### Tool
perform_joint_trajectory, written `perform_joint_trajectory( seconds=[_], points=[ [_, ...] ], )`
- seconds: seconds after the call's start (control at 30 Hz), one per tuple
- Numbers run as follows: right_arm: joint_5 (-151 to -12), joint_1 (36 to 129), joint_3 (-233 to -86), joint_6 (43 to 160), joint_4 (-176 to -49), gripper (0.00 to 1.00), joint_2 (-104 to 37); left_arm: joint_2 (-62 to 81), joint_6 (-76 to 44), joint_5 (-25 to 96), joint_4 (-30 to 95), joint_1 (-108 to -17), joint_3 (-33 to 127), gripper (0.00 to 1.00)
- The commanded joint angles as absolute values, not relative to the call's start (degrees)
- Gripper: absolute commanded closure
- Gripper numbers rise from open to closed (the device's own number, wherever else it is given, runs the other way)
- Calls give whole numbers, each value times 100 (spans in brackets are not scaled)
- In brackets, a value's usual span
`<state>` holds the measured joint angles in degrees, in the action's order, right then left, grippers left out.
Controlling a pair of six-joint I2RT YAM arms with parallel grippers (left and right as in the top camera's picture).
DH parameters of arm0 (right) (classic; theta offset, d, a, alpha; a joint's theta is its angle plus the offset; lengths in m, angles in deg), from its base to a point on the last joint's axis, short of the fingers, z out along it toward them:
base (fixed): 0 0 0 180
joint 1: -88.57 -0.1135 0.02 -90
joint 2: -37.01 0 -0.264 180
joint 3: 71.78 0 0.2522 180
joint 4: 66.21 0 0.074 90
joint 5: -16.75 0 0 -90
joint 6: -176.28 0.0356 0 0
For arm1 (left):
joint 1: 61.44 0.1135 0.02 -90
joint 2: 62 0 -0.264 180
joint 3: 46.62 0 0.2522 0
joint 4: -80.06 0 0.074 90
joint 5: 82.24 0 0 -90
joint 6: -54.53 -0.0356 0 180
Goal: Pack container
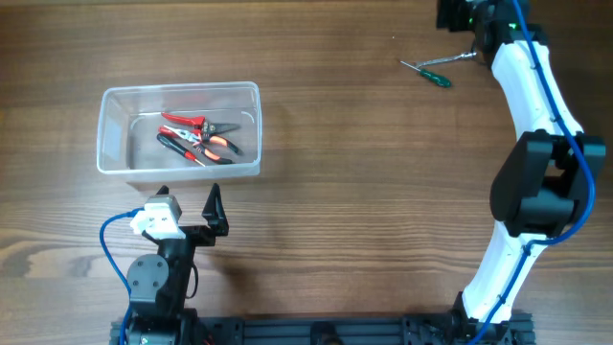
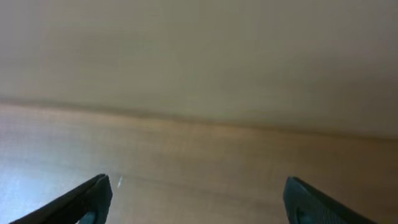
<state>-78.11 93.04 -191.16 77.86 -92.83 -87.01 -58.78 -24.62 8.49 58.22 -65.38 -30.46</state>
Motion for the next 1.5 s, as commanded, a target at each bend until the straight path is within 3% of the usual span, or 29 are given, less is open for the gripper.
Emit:
perform_joint_trajectory(
  seconds=[0.0, 0.73, 0.93, 1.23, 1.47],
  points=[
    [-7706, 9479, -19101, 8186, -9069, 13, -9202, -5882, -2412, 834, 5817, -6506, -3070, 0],
    [-7709, 9535, -19101, 8795, -9146, 15, -10432, -5882, -2412, 834, 5817, -6506, -3070, 0],
    [-7700, 9529, -19101, 8962, -10488, 23, -10430, -5882, -2412, 834, 5817, -6506, -3070, 0],
    [-7711, 9439, -19103, 9368, -12514, 26, -10150, -5882, -2412, 834, 5817, -6506, -3070, 0],
    [-7908, 8980, -19103, 9101, -13023, 26, -9281, -5882, -2412, 834, 5817, -6506, -3070, 0]
  ],
)
